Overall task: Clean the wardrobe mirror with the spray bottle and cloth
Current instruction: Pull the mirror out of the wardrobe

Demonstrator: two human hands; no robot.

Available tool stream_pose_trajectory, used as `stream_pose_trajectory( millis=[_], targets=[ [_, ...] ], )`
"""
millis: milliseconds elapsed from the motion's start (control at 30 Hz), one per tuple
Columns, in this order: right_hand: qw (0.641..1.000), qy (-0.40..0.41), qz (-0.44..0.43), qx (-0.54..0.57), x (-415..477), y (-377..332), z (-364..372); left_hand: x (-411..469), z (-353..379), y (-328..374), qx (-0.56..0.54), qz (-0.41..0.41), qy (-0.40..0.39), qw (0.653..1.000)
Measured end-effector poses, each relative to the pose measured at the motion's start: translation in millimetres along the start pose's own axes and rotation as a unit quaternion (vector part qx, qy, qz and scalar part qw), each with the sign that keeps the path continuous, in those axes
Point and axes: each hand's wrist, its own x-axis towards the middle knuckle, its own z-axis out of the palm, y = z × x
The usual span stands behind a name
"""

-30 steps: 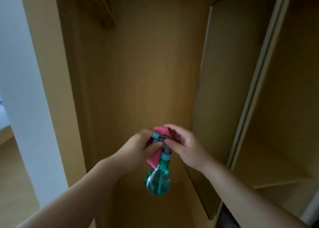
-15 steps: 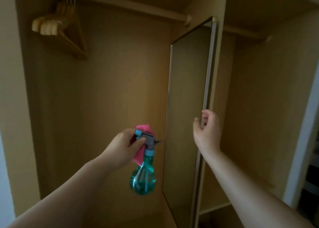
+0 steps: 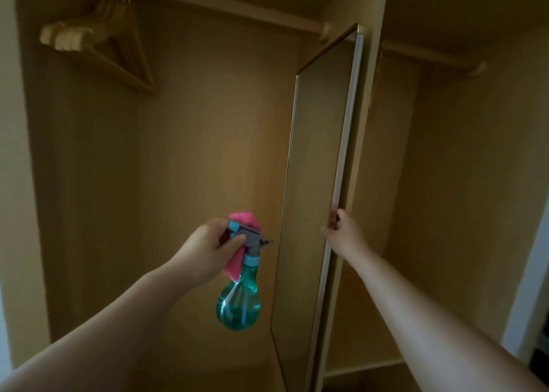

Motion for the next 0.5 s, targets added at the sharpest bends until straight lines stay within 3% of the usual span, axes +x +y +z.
stream_pose_trajectory(
  millis=[333, 500],
  targets=[
    [0.996, -0.054, -0.011, -0.068, -8.3, 11.3, -18.4, -35.0, 20.8, 25.2, 0.04, -0.043, 0.048, 0.997],
    [0.994, -0.04, -0.036, -0.093, -35.9, 17.9, -37.0, -48.5, 20.2, 36.7, 0.038, -0.037, 0.054, 0.997]
  ],
)
